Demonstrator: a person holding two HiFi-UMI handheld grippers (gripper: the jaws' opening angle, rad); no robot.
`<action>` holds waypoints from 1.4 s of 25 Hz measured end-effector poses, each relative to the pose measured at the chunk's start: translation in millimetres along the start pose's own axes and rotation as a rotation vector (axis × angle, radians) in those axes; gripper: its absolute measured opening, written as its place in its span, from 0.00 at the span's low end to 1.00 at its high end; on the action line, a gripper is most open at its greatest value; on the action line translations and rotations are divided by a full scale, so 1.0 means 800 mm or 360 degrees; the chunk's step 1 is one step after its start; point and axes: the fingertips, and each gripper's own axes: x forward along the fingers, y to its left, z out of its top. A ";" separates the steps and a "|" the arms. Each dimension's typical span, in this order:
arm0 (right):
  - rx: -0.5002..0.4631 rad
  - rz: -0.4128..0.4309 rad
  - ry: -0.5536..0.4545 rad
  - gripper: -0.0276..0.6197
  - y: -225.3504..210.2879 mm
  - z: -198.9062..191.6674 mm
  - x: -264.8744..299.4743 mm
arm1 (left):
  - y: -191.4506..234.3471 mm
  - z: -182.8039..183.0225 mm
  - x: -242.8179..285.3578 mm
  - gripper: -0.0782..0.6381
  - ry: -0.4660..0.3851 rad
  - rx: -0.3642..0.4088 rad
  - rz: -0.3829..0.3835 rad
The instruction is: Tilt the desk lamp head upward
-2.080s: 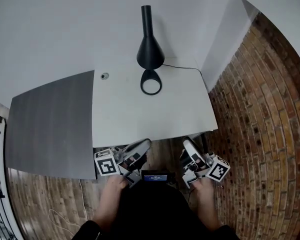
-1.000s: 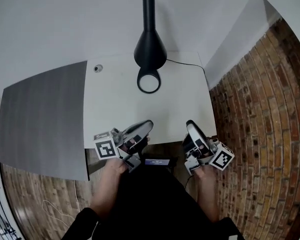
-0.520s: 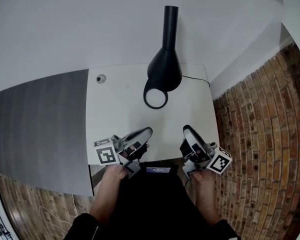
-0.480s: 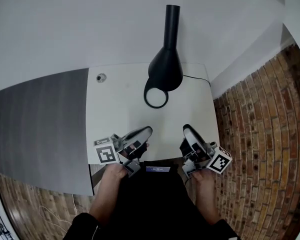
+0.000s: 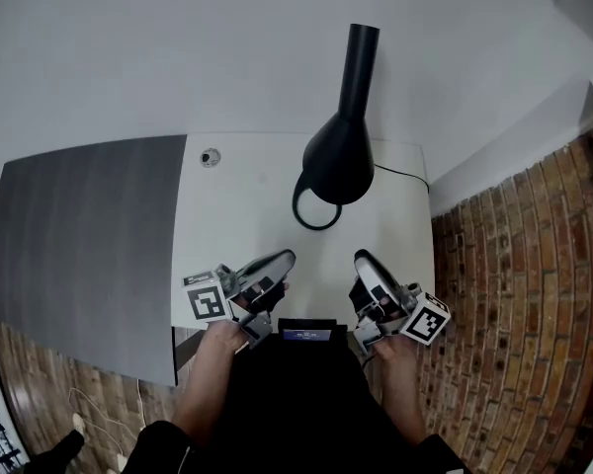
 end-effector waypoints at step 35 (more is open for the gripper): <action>-0.0087 -0.0089 0.0421 0.18 -0.109 0.019 0.061 | 0.309 -0.046 0.073 0.12 0.0267 -0.0195 0.0522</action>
